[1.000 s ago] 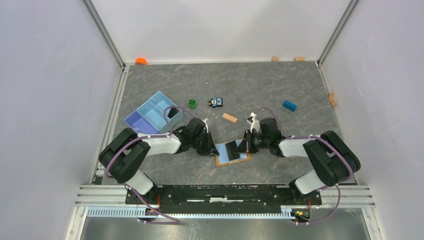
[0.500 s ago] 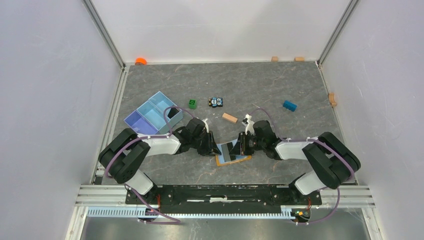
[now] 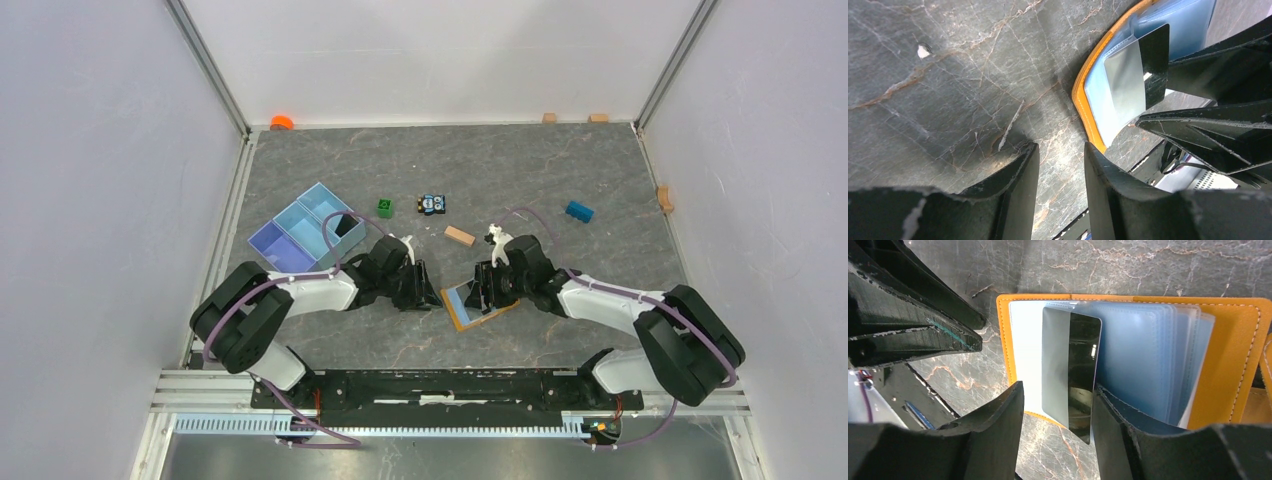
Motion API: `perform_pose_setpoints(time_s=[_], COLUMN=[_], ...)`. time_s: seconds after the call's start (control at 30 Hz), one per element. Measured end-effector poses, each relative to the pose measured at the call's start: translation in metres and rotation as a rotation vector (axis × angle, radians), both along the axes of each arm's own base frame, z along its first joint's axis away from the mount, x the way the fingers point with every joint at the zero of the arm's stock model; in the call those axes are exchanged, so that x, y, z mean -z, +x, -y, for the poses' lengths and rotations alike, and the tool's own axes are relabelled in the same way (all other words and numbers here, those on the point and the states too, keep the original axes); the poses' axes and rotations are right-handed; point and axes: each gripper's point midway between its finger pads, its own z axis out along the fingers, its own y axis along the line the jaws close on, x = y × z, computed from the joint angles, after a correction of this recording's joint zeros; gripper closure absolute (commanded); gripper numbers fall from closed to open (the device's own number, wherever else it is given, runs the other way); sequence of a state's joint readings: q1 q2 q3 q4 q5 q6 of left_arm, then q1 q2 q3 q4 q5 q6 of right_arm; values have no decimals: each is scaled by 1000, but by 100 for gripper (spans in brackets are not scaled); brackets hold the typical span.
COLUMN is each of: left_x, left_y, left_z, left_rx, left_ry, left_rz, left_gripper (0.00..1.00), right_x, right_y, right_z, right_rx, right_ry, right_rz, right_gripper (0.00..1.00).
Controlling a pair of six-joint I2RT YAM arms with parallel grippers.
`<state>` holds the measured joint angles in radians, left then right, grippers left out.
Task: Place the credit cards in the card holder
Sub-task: Insert the credit card into the card holder.
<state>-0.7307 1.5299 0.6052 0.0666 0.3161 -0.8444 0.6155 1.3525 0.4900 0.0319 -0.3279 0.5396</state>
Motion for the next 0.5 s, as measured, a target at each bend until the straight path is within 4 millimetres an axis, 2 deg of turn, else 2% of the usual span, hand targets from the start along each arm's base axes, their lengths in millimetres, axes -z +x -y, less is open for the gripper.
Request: perform_pose_setpoints(time_s=[0.3,0.5], left_x=[1,6], left_y=[4,7], left_z=[11,22], left_rx=[14,21], left_ry=[-54,-98], left_rz=[10,-3], left_gripper=[63,84], right_x=[1,1], right_y=[-2,-4], right_z=[0,-5], right_rx=[-51,-78], right_ry=[-52,-67], right_rz=[50,64], right_gripper=[41,42])
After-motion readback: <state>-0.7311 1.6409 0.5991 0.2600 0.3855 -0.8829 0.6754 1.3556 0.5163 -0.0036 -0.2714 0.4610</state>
